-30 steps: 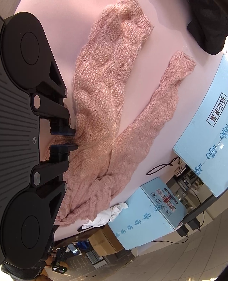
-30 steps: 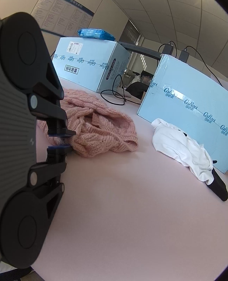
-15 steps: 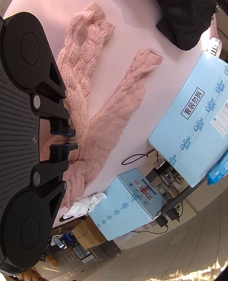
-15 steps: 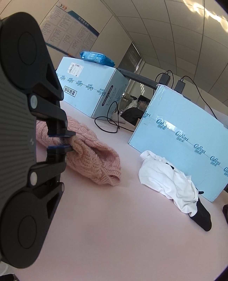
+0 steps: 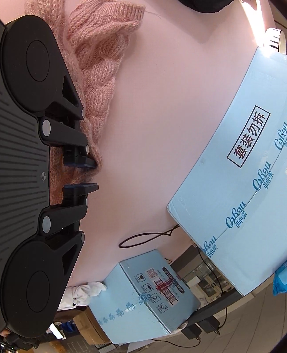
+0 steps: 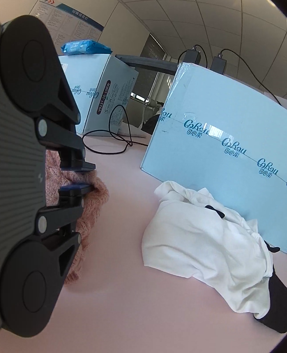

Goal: Fold clothes

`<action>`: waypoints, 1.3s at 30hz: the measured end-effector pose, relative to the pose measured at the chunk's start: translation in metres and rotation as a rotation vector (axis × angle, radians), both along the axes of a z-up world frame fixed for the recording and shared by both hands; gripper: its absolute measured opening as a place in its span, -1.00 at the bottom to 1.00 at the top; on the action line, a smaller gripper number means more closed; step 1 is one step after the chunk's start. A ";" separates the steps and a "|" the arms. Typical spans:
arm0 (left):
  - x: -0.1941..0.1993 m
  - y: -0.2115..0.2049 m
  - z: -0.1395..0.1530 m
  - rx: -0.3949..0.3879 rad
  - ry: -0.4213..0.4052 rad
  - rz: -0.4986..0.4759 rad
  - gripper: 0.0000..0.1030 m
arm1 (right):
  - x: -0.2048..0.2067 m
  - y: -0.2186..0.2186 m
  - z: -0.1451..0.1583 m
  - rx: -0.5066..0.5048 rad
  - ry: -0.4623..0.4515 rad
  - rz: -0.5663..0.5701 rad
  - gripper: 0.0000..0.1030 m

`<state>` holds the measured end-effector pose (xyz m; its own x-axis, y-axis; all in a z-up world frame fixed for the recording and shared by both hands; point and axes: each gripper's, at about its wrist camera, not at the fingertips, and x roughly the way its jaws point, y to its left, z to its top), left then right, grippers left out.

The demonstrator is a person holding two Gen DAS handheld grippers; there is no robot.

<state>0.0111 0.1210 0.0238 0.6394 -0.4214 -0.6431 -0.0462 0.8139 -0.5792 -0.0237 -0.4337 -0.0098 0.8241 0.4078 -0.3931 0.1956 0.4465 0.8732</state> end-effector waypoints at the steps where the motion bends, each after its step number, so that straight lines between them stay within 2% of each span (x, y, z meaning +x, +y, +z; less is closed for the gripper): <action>1: 0.001 0.001 0.000 -0.006 -0.004 -0.008 -0.62 | 0.002 -0.001 -0.003 0.015 0.001 0.002 -0.42; 2: 0.001 0.003 0.001 -0.017 -0.007 -0.011 -0.55 | 0.003 -0.003 -0.005 0.038 -0.007 0.002 -0.29; 3: 0.000 0.006 0.003 -0.026 -0.012 -0.007 -0.46 | 0.002 -0.005 -0.005 0.058 -0.018 -0.001 0.03; 4: -0.001 0.010 0.007 -0.030 -0.020 0.003 -0.44 | -0.002 -0.008 -0.004 0.073 -0.041 -0.013 0.23; 6: -0.006 0.019 0.015 -0.024 -0.047 0.035 -0.41 | -0.016 -0.012 0.006 0.058 -0.133 -0.070 0.30; 8: -0.018 0.030 0.031 0.033 -0.123 0.107 -0.39 | -0.026 -0.012 0.016 0.044 -0.211 -0.083 0.34; 10: -0.029 0.042 0.047 0.075 -0.194 0.168 -0.31 | -0.032 -0.008 0.027 0.044 -0.305 -0.037 0.40; 11: -0.033 0.052 0.054 0.067 -0.220 0.174 -0.19 | -0.032 -0.004 0.031 0.044 -0.337 -0.001 0.42; 13: -0.046 0.063 0.064 0.048 -0.252 0.156 -0.11 | -0.027 0.010 0.040 0.045 -0.369 0.098 0.49; 15: -0.062 0.068 0.067 0.048 -0.260 0.123 0.06 | -0.015 0.026 0.046 0.029 -0.348 0.168 0.51; 18: -0.083 0.069 0.059 0.070 -0.225 0.092 0.28 | 0.011 0.047 0.036 0.003 -0.242 0.233 0.51; 21: -0.101 0.080 0.035 0.033 -0.075 0.093 0.29 | 0.028 0.057 0.018 -0.040 -0.124 0.259 0.39; 23: -0.113 0.091 0.018 -0.029 0.005 0.126 0.29 | 0.029 0.058 0.010 -0.046 -0.133 0.274 0.42; 25: -0.123 0.099 0.009 -0.046 0.030 0.174 0.29 | 0.023 0.056 0.010 -0.031 -0.168 0.285 0.52; 29: -0.126 0.112 0.000 0.034 -0.005 0.301 0.29 | 0.021 0.056 0.002 0.000 -0.189 0.284 0.52; 32: -0.113 0.118 -0.005 0.055 -0.037 0.321 0.29 | 0.019 0.054 0.005 0.007 -0.192 0.282 0.52; 34: -0.103 0.119 -0.008 0.044 -0.051 0.301 0.25 | 0.018 0.052 0.005 0.014 -0.195 0.282 0.51; 35: -0.099 0.117 -0.009 0.038 -0.055 0.286 0.12 | 0.018 0.051 0.005 0.021 -0.196 0.282 0.51; 36: -0.096 0.114 -0.010 0.032 -0.049 0.270 -0.36 | 0.018 0.050 0.004 0.027 -0.196 0.282 0.51; 37: -0.095 0.112 -0.010 0.030 -0.037 0.266 -0.51 | 0.018 0.049 0.004 0.030 -0.196 0.282 0.51; 39: -0.095 0.109 -0.009 0.031 -0.033 0.264 -0.68 | 0.017 0.048 0.004 0.035 -0.196 0.283 0.51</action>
